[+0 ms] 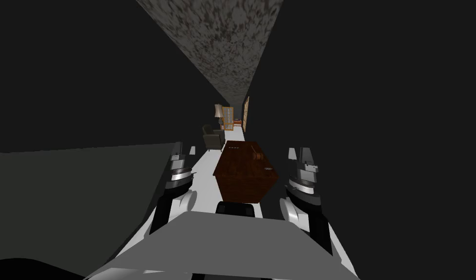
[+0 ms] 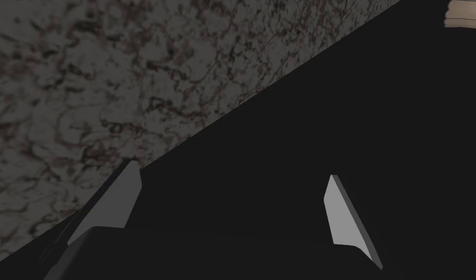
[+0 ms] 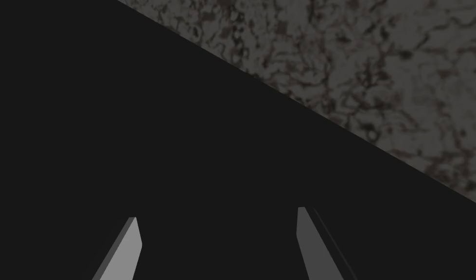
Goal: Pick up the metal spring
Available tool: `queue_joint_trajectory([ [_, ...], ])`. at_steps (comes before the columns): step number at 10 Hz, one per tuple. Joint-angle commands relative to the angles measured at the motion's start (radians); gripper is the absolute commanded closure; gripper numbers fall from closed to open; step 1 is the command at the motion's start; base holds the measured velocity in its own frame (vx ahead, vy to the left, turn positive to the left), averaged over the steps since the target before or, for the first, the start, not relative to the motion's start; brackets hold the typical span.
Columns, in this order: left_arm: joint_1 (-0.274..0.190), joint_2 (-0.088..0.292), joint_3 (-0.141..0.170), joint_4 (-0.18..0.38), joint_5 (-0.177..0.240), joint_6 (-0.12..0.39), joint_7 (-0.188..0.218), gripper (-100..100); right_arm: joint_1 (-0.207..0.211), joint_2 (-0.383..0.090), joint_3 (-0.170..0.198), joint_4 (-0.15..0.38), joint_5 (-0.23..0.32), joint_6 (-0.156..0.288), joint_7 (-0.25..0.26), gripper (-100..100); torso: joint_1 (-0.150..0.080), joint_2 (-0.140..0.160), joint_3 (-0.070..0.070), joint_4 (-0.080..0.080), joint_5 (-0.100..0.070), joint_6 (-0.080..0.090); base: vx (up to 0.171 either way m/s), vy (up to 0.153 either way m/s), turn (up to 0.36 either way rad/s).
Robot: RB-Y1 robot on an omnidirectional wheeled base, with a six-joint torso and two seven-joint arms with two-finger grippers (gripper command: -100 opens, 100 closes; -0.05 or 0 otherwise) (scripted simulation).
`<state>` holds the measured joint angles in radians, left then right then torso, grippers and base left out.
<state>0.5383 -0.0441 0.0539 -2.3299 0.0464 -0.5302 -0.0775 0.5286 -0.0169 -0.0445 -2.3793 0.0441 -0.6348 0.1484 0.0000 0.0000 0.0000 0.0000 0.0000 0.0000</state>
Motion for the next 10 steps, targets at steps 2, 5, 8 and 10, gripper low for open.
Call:
queue_joint_trajectory([
  [2, 0.000, 0.000, 0.000, 0.000, 0.000, 0.000, 0.000, 0, 0.005, -0.068, 0.030, 0.004, 0.024, -0.004, -0.013, -100, 0.001, 0.003, 0.002, 0.001, 0.000, 0.000, -0.099, 0.022, 0.066],
  [5, 0.000, 0.000, 0.000, 0.000, 0.000, 0.000, 0.000, 0, 0.004, -0.118, 0.057, 0.020, 0.049, -0.007, -0.025, -100, 0.003, 0.008, 0.005, 0.002, 0.001, 0.000, -0.122, 0.034, 0.072],
  [8, 0.000, 0.000, 0.000, 0.000, 0.000, 0.000, 0.000, 0, -0.007, -0.206, 0.106, 0.073, 0.103, -0.012, -0.046, -100, 0.002, 0.009, 0.005, 0.002, 0.001, 0.000, -0.132, 0.043, 0.103],
  [10, 0.000, 0.000, 0.000, 0.000, 0.000, 0.000, 0.000, 0, -0.007, -0.206, 0.106, 0.073, 0.103, -0.012, -0.046, -100, 0.002, 0.007, 0.004, 0.002, 0.001, 0.000, -0.044, 0.018, 0.019],
])
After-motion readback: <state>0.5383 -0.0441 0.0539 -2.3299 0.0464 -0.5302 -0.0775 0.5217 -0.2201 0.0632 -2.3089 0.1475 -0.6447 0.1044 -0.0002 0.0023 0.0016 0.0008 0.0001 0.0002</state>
